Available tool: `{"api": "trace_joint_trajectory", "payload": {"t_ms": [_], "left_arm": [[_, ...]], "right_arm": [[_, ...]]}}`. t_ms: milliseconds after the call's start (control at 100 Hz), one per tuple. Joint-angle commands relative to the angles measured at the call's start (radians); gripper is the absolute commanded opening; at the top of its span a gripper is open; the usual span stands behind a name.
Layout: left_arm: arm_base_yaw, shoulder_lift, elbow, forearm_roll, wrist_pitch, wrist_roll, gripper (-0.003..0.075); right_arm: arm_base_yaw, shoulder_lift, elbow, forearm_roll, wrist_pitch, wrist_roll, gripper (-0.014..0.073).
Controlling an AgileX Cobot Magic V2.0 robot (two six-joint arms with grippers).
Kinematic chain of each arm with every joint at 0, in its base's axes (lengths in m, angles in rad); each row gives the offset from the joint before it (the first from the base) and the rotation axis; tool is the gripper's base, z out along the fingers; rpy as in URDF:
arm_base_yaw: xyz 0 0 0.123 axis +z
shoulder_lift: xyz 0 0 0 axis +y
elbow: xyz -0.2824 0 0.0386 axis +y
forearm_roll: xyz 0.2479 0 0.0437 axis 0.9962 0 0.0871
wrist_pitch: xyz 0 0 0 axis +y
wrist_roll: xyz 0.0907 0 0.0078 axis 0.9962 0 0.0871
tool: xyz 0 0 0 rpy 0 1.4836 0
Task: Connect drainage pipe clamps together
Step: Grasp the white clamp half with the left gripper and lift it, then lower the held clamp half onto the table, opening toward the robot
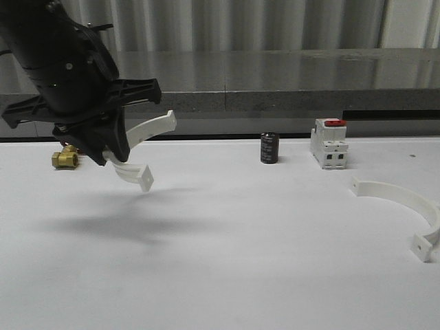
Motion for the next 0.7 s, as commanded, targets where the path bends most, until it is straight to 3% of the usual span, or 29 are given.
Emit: {"api": "trace_joint_trajectory", "payload": {"t_ms": [0,690], "left_arm": [[-0.012,-0.036,-0.030,0.007,-0.038,-0.024,-0.0020],[-0.078,0.139,-0.098,-0.034,-0.022,-0.079,-0.0020]], "right_arm": [[0.000,-0.020,-0.017,0.000,-0.082,-0.010,-0.0067],[0.000,-0.020,-0.017,0.000,-0.082,-0.010,-0.0067]]}}
